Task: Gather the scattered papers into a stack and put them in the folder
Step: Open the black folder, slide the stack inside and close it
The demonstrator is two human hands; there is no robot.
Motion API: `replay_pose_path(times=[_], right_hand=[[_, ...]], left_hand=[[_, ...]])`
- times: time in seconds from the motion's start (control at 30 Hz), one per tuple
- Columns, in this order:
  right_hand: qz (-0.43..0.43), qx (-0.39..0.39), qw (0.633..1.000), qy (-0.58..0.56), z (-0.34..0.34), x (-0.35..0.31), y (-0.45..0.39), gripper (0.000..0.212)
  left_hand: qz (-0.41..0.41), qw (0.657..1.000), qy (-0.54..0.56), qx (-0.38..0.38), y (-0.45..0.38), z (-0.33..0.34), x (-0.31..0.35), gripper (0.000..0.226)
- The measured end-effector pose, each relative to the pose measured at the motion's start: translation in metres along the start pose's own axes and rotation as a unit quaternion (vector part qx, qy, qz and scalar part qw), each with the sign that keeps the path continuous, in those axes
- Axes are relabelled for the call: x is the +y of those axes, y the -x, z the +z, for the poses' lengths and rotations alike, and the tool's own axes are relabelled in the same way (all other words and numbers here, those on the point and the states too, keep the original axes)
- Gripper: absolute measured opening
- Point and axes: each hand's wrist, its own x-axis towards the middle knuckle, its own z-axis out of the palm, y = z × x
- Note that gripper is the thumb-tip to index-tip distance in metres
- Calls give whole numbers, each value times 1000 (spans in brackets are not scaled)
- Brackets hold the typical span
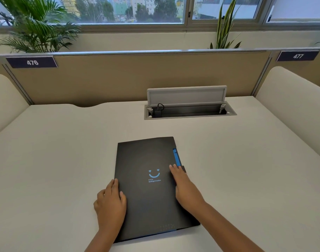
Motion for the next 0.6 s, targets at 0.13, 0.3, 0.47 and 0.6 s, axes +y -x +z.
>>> replay_pose_path(times=[0.13, 0.3, 0.47, 0.6], right_hand=[[11, -22, 995, 98, 16, 0, -1, 64], [34, -31, 988, 149, 19, -3, -8, 59], [43, -21, 985, 168, 9, -3, -15, 56], [27, -49, 963, 264, 11, -6, -18, 55]], left_hand=[[2, 1000, -7, -2, 0, -1, 1, 46], [5, 1000, -14, 0, -2, 0, -2, 46], [8, 1000, -20, 0, -2, 3, -3, 46], [10, 1000, -14, 6, -2, 3, -3, 46]])
